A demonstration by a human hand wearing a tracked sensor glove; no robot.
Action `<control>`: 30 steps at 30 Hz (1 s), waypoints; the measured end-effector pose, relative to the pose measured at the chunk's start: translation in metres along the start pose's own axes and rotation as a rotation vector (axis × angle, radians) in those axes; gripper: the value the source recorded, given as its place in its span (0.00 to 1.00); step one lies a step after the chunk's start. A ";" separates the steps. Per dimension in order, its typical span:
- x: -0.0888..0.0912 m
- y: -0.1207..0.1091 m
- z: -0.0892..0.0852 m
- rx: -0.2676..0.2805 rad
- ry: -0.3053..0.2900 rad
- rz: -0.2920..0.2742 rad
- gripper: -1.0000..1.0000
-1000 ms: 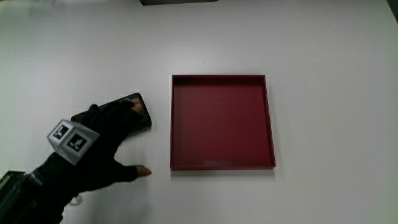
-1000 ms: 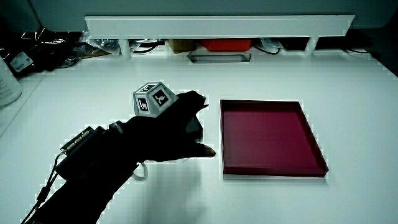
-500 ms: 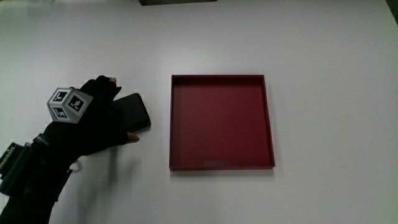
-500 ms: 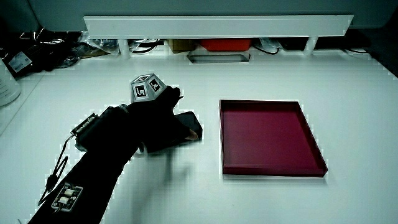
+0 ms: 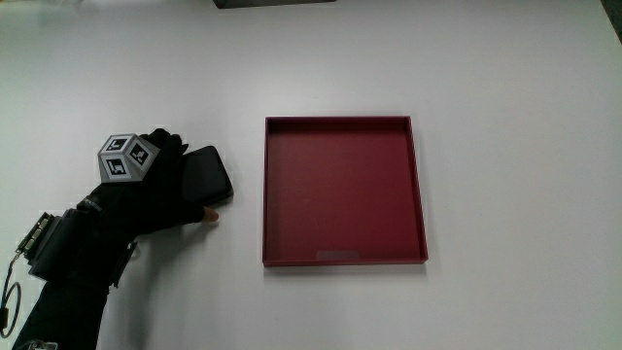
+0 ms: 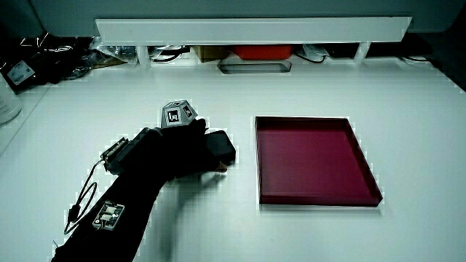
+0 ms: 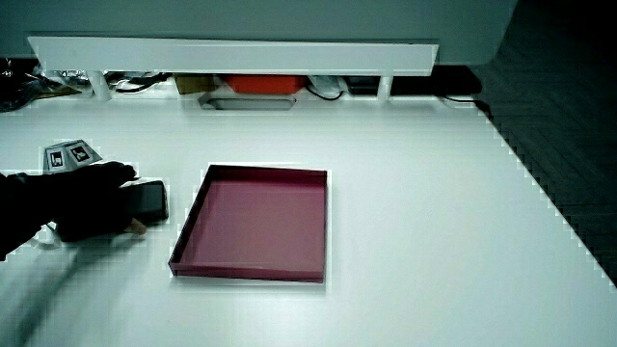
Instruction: Pick battery from desk
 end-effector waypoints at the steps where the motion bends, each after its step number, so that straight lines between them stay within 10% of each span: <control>1: -0.001 0.001 -0.001 -0.013 -0.009 0.014 0.50; 30: 0.001 -0.002 0.000 0.078 -0.016 -0.067 1.00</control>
